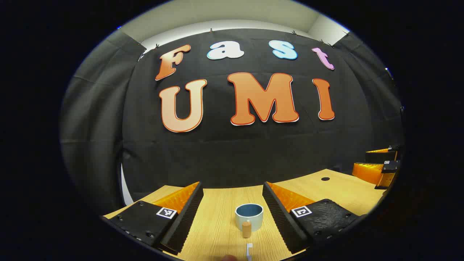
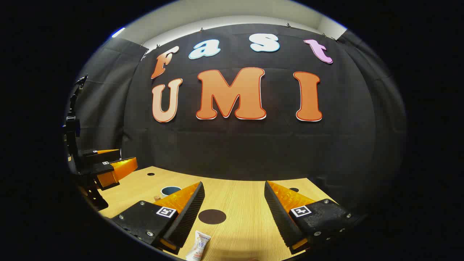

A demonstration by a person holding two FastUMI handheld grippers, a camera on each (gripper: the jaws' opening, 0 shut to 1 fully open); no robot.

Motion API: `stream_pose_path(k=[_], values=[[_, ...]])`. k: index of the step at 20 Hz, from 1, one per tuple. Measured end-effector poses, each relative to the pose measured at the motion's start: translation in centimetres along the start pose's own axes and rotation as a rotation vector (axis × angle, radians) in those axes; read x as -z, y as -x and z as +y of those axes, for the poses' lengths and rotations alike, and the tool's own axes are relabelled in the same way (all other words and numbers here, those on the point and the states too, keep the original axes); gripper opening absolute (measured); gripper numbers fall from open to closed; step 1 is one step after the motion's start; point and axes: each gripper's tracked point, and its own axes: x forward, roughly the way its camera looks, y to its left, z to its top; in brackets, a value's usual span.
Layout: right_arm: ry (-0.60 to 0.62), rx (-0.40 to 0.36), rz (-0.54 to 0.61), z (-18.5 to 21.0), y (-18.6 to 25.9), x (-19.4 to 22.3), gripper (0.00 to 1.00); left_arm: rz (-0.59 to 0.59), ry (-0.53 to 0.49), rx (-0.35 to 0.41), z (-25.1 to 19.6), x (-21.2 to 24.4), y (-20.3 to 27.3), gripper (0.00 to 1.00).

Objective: Put the toothbrush and toothpaste on the desktop into the cup, then pick up the cup and place it on the coaster on the desktop.

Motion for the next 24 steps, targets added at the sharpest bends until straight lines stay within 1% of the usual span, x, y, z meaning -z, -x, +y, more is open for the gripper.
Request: stream_pose_path(k=[2,3,7,9,12,15,18,19,20,22,24], values=[[0.0,0.004,-0.007,-0.1,0.0,-0.2,0.99,-0.009,0.004,-0.001,0.0,-0.3,0.2,1.0],[0.0,0.004,-0.006,0.0,0.0,-0.2,0.99,-0.012,0.005,-0.001,-0.1,-0.5,0.2,0.99],[0.014,-0.003,-0.007,0.4,0.1,0.0,0.99,-0.021,0.011,0.004,-0.3,-0.6,0.3,0.99],[0.02,-0.005,0.003,0.6,0.2,0.4,0.99,-0.017,0.014,-0.006,-0.1,-0.4,0.4,1.0],[0.015,-0.017,0.031,1.1,0.0,1.6,0.99,-0.013,0.041,-0.016,0.3,0.2,0.5,0.99],[0.012,-0.026,0.042,1.5,0.0,1.8,0.99,-0.003,0.038,-0.028,0.7,0.3,0.5,0.99],[0.005,-0.035,0.04,1.7,0.1,1.7,0.99,-0.015,0.038,-0.021,0.4,-0.1,0.7,0.99],[0.003,-0.037,0.045,1.8,0.1,1.9,0.99,-0.013,0.037,-0.019,0.3,-0.1,0.8,1.0],[0.002,-0.039,0.052,1.8,0.1,2.0,0.99,-0.009,0.037,-0.015,0.2,0.0,0.8,0.99],[0.002,-0.039,0.065,1.7,0.2,2.6,0.99,0.01,0.039,-0.006,-0.1,0.7,0.8,1.0],[-0.001,-0.042,0.084,1.8,0.3,3.3,0.99,0.039,0.04,0.002,-0.2,1.6,0.8,0.99]])
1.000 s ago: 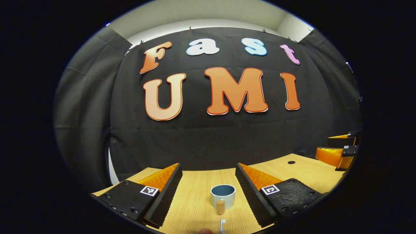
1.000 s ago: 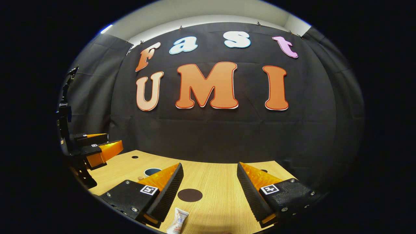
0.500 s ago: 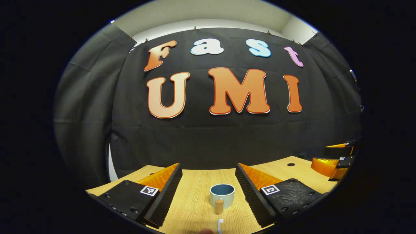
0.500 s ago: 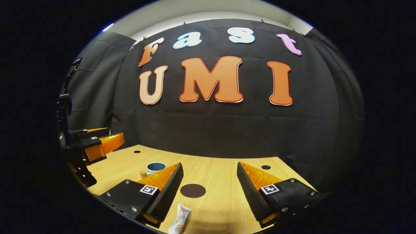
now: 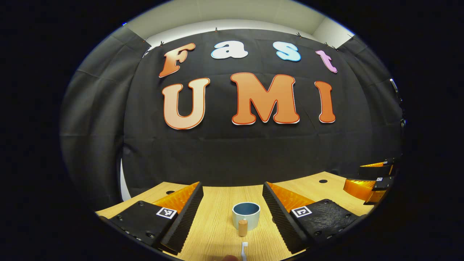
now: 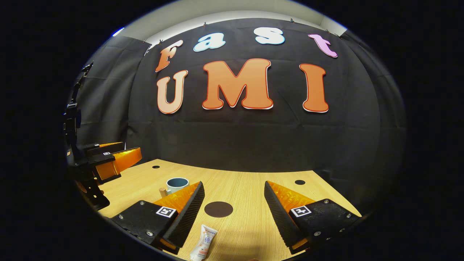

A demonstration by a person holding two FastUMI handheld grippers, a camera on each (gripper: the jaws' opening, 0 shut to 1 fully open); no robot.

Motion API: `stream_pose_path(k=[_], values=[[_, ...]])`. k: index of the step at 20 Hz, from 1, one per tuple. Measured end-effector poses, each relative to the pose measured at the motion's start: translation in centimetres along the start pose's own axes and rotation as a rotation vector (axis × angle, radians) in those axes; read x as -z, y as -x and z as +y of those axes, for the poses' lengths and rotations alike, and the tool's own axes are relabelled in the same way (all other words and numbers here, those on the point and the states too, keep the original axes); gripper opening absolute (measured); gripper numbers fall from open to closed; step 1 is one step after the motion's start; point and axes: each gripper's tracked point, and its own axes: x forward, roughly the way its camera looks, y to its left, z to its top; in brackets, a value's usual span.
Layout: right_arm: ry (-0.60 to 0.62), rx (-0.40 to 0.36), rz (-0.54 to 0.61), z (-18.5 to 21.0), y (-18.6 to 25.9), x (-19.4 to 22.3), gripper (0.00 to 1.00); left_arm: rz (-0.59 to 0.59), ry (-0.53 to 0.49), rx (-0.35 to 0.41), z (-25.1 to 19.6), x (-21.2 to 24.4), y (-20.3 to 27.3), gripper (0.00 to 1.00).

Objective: Put the toothbrush and toothpaste on the desktop into the cup, then pick up the cup and place it on the coaster on the desktop.

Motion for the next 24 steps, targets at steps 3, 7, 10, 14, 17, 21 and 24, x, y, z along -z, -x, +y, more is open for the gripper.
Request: stream_pose_path(k=[3,7,10,14,17,21,24], values=[[-0.006,-0.007,0.043,0.3,-0.1,1.4,0.99,0.066,0.0,0.01,-0.4,1.9,0.0,0.99],[-0.02,-0.026,0.11,1.0,-0.2,3.9,0.99,0.154,-0.005,0.017,-0.6,4.4,0.0,0.99],[-0.053,-0.051,0.176,1.8,0.0,6.2,0.99,0.207,0.003,0.017,-0.7,6.1,0.2,0.99],[-0.067,-0.069,0.248,2.5,0.0,8.6,0.99,0.316,0.007,0.038,-1.2,9.2,0.5,0.99],[-0.051,-0.073,0.316,2.8,0.2,10.5,0.99,0.415,0.011,0.068,-1.6,11.7,0.8,0.99],[-0.042,-0.09,0.398,3.8,0.7,12.9,0.98,0.533,0.04,0.09,-1.9,15.1,1.6,0.99],[-0.047,-0.119,0.477,5.1,1.0,15.0,0.98,0.649,0.062,0.085,-1.9,17.5,2.4,0.99]])
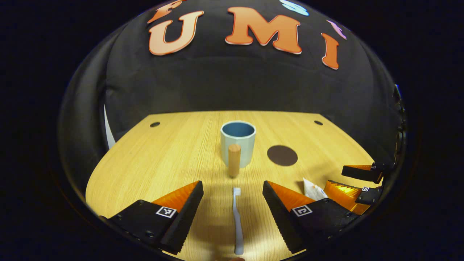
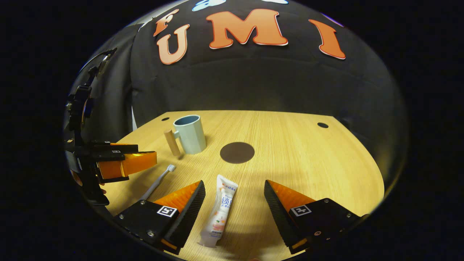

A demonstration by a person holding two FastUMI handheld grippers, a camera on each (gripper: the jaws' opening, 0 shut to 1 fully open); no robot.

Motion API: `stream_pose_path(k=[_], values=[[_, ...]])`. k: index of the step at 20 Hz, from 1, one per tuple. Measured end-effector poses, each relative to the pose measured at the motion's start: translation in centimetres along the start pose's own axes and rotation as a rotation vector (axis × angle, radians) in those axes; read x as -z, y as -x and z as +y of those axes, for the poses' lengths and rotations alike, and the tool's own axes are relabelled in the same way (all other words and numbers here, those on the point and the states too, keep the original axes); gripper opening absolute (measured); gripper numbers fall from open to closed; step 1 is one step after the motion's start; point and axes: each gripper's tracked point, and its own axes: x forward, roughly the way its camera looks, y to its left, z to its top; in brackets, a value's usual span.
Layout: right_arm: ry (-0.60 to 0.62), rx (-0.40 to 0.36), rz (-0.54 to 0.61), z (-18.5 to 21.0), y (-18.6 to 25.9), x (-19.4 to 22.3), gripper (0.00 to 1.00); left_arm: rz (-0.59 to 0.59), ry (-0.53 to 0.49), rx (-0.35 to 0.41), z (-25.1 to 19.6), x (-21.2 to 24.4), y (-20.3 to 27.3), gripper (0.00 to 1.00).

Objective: Put the toothbrush and toothpaste on the desktop into the cup, then pick up the cup and place it on the coaster on the desktop.

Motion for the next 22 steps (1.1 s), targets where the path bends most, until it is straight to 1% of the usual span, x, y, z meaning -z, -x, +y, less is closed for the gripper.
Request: stream_pose_path(k=[2,5,7,10,12,14,15,16,17,18,19,20,21,22], values=[[-0.003,-0.014,0.038,0.5,-0.3,1.0,0.98,0.051,0.015,0.01,0.3,1.2,-0.3,0.99],[0.003,-0.013,0.083,0.8,-0.8,2.0,0.98,0.126,0.008,0.018,0.0,2.6,-0.7,1.0],[-0.002,-0.03,0.113,1.2,-0.9,2.7,0.96,0.177,0.004,0.023,0.1,3.4,-0.8,0.99],[0.007,-0.012,0.141,0.9,-1.4,3.3,0.96,0.276,0.002,0.012,0.3,5.6,-1.1,0.99],[-0.016,-0.035,0.164,1.4,-1.2,3.9,0.96,0.296,0.015,0.006,0.0,6.2,-1.5,0.99],[-0.008,-0.027,0.177,1.3,-1.6,4.3,0.95,0.309,0.03,0.013,-0.7,6.8,-1.7,0.99],[-0.007,-0.025,0.188,1.4,-1.6,4.6,0.95,0.319,0.032,0.007,-0.9,7.2,-1.5,0.99],[-0.011,-0.03,0.196,1.5,-1.7,4.7,0.93,0.315,0.027,-0.007,-0.8,7.3,-1.8,0.98],[-0.016,-0.03,0.189,1.6,-1.9,4.5,0.89,0.318,0.03,-0.012,-0.9,7.3,-1.6,0.92],[-0.026,-0.043,0.197,2.0,-1.9,4.5,0.83,0.323,0.033,-0.022,-0.8,7.3,-1.7,0.88],[-0.047,-0.051,0.198,2.1,-1.9,4.4,0.8,0.326,0.033,-0.027,-0.8,7.3,-1.6,0.81],[-0.061,-0.052,0.199,2.2,-2.1,4.3,0.78,0.332,0.032,-0.036,-0.7,7.4,-1.6,0.76],[-0.071,-0.049,0.197,2.2,-2.3,4.2,0.78,0.334,0.03,-0.051,-0.4,7.4,-1.8,0.64],[-0.08,-0.044,0.199,2.1,-2.5,4.2,0.74,0.33,0.033,-0.051,-0.4,7.2,-1.5,0.51]])
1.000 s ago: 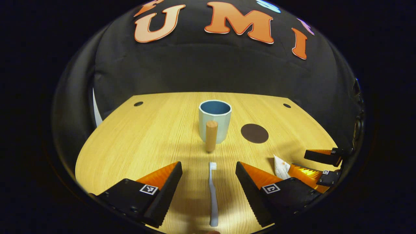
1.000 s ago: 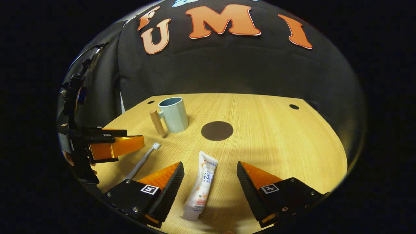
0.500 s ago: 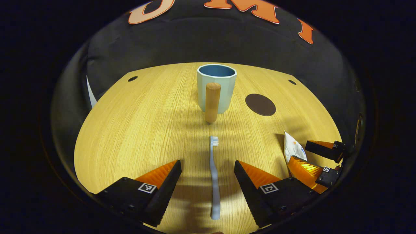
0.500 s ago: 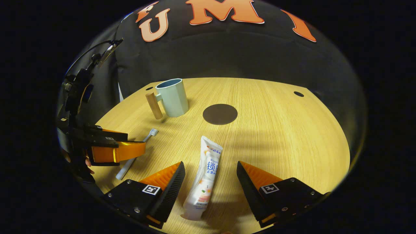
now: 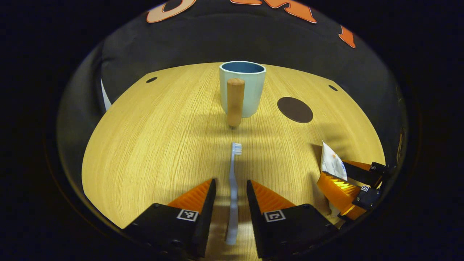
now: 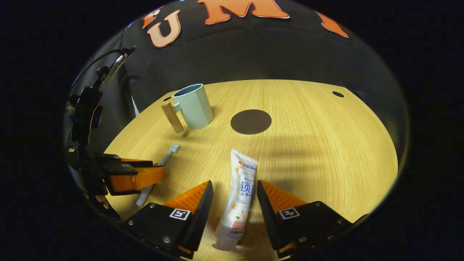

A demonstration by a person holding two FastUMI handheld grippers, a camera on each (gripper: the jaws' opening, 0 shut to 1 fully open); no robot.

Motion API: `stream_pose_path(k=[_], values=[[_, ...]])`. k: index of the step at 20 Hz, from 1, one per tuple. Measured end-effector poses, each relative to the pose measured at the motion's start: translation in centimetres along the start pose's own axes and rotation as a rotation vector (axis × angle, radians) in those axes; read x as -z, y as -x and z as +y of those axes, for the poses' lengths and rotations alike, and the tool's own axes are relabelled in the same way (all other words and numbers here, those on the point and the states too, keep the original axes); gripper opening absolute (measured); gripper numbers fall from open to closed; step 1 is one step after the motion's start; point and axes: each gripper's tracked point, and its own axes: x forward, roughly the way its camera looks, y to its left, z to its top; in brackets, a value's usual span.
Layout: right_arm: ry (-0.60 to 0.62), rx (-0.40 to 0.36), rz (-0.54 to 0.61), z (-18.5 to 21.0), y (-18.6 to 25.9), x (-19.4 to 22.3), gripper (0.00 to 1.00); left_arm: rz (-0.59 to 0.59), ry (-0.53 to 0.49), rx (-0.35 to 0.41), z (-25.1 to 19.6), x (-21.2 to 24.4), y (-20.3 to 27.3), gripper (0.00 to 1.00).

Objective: Put the toothbrush and toothpaste on the desktop into the cup, then pick up the cup and place it on the coaster on the desktop.

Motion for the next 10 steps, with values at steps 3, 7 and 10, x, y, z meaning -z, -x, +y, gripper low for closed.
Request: stream_pose_path(k=[3,7,10], values=[[-0.038,0.03,-0.004,-0.8,-0.3,-0.3,0.49,0.001,-0.004,0.013,-0.1,-0.1,0.0,0.17],[-0.127,-0.011,0.003,-1.0,-0.2,-0.3,0.22,-0.012,-0.009,0.05,0.0,-0.6,0.0,0.11],[-0.109,-0.039,-0.009,-0.8,0.0,-0.7,0.16,-0.039,0.008,0.073,0.1,-1.5,0.3,0.06]])
